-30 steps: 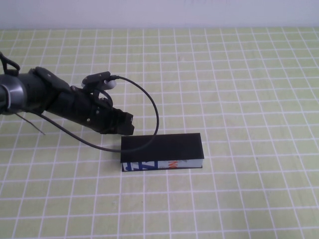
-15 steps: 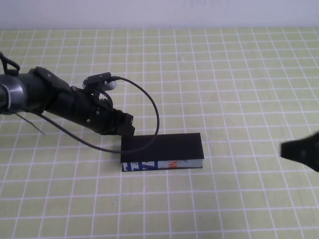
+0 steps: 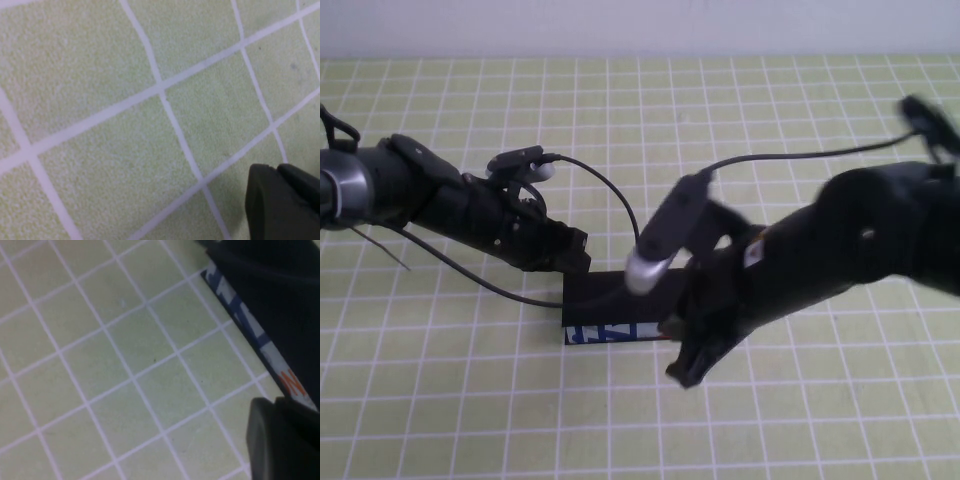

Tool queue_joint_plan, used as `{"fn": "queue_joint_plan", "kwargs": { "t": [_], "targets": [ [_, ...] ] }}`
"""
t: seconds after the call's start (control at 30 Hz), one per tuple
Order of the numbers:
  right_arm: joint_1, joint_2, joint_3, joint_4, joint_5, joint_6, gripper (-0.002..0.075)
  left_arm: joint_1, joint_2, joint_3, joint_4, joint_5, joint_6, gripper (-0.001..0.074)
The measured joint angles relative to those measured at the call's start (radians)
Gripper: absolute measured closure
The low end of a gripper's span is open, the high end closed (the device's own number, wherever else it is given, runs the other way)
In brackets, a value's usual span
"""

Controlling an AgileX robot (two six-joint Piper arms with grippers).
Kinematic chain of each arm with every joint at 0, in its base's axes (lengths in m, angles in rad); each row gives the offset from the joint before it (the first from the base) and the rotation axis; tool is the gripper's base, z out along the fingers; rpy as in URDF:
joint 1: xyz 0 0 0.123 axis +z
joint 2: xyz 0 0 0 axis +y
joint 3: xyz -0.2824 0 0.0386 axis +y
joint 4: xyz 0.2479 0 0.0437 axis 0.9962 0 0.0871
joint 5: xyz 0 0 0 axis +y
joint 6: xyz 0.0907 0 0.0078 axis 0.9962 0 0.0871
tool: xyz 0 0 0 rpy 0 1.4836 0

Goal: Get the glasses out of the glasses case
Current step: Pick up the glasses from the glasses case

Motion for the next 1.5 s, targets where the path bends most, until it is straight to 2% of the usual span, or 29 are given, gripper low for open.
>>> {"fn": "queue_joint_plan", "kwargs": {
  "t": [0.07,0.17,0.33,0.43,0.97,1.07,1.27,1.5],
  "targets": [
    [0.036,0.048,-0.026,-0.082,-0.011,-0.014,0.0713,0.000,0.000,0.000,0.000,0.000,0.000,0.0739],
    [0.060,0.113,-0.050,-0.170,-0.038,-0.050,0.0624,0.000,0.000,0.000,0.000,0.002,0.000,0.0739],
    [0.062,0.175,-0.056,-0.213,-0.136,-0.104,0.0403,0.000,0.000,0.000,0.000,0.002,0.000,0.0739],
    [0.062,0.194,-0.059,-0.235,-0.202,-0.115,0.0362,0.000,0.000,0.000,0.000,0.002,0.000,0.0739],
    [0.062,0.282,-0.061,-0.408,-0.309,-0.119,0.0395,0.000,0.000,0.000,0.000,0.021,0.000,0.0739],
    [0.062,0.286,-0.062,-0.420,-0.327,-0.119,0.0450,0.000,0.000,0.000,0.000,0.026,0.000,0.0739],
    [0.064,0.284,-0.063,-0.429,-0.328,-0.129,0.0647,0.000,0.000,-0.002,-0.003,0.024,0.012,0.0739],
    [0.066,0.236,-0.063,-0.434,-0.322,-0.117,0.0706,0.000,0.000,-0.006,-0.004,0.028,0.018,0.0739]
  ]
}}
